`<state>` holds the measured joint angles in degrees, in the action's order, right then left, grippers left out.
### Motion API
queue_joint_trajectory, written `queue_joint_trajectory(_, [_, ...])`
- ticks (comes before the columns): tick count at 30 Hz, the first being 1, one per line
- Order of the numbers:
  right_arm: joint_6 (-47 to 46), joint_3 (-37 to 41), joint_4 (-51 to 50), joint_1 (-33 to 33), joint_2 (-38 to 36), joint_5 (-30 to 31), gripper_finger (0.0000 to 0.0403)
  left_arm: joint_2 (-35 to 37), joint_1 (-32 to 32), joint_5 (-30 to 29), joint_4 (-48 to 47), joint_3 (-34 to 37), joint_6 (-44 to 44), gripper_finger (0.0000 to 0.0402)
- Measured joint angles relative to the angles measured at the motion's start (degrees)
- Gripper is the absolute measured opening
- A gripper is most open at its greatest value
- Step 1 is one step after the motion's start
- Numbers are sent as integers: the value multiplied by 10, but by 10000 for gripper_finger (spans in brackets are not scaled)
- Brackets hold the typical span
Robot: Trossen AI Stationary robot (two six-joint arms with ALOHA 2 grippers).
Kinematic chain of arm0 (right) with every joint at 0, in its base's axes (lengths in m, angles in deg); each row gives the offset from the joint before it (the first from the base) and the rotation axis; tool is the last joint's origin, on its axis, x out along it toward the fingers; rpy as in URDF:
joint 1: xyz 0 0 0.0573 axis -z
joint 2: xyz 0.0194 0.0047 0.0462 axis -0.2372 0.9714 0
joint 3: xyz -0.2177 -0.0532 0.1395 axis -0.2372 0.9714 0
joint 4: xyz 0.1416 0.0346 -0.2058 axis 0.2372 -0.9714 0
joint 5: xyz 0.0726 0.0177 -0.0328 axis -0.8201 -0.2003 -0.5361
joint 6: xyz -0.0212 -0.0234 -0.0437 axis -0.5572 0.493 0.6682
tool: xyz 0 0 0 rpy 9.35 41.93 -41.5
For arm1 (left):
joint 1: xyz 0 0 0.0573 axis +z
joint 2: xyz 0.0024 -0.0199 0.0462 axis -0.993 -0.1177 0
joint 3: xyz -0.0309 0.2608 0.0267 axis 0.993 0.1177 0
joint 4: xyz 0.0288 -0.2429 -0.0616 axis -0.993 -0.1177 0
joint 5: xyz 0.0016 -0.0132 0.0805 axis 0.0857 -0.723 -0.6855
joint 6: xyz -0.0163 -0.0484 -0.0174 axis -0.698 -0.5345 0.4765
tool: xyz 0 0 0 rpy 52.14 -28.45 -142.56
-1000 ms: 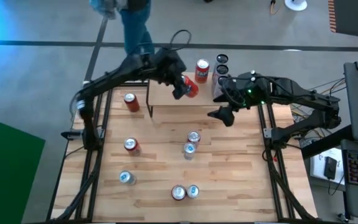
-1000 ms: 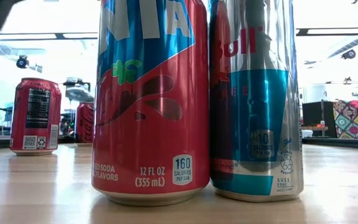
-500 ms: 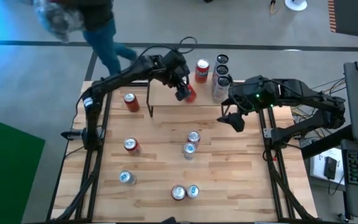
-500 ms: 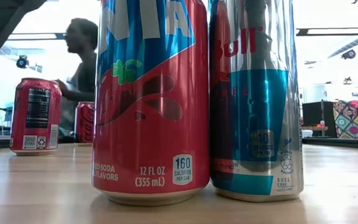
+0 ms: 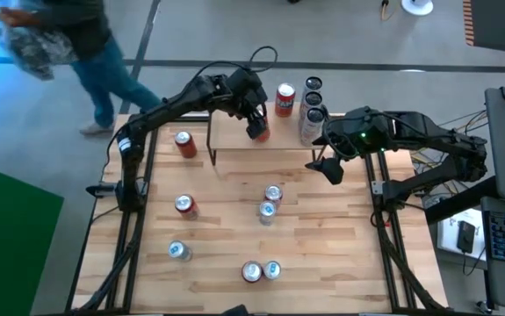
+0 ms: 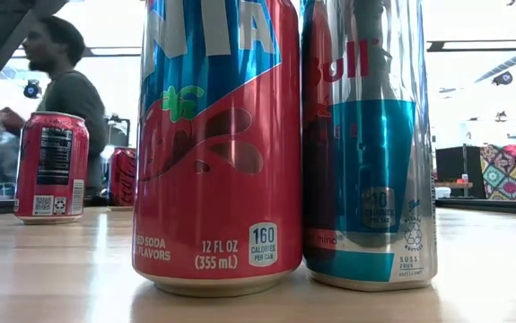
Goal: Place canned beverage on shelf
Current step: Put the top red soda can aligned with the other red soda can on the shelf
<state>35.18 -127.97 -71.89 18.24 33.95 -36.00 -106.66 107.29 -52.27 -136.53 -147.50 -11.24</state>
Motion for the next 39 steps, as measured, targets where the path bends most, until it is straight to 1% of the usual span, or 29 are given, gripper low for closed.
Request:
queue_joint_trajectory(8, [-21,0,0,0,0,0,382,-2,1,8,-11,-11,4,325])
queue_joint_trajectory(13, [-34,0,0,-2,0,-1,382,-2,0,12,-46,-70,4,325])
queue_joint_trajectory(15, [-39,0,1,-3,0,-1,382,-1,0,43,-47,-97,2,325])
queue_joint_trajectory(16, [-41,0,4,-3,0,-1,382,6,0,64,-33,-95,-2,326])
queue_joint_trajectory(18, [-45,2,15,-7,0,1,382,27,-2,99,2,-73,-8,326])
queue_joint_trajectory(19, [-45,3,24,-10,0,3,382,36,-5,103,9,-61,-9,326])
queue_joint_trajectory(22, [-41,10,52,-34,-1,45,382,68,-8,102,24,6,4,326])
queue_joint_trajectory(24, [-33,22,94,-65,-9,89,382,97,-7,101,69,85,2,326])
queue_joint_trajectory(27, [-18,51,161,-116,-28,142,382,159,-7,100,195,228,-25,326])
queue_joint_trajectory(30, [-22,84,190,-149,-45,186,382,227,-8,70,335,353,-63,325])
queue_joint_trajectory(33, [-45,111,198,-159,-57,199,382,278,-7,46,418,440,-70,324])
queue_joint_trajectory(36, [-56,127,206,-159,-66,199,382,312,-6,42,459,503,-61,324])
queue_joint_trajectory(39, [-50,129,229,-159,-68,199,382,324,-6,42,495,553,-45,324])
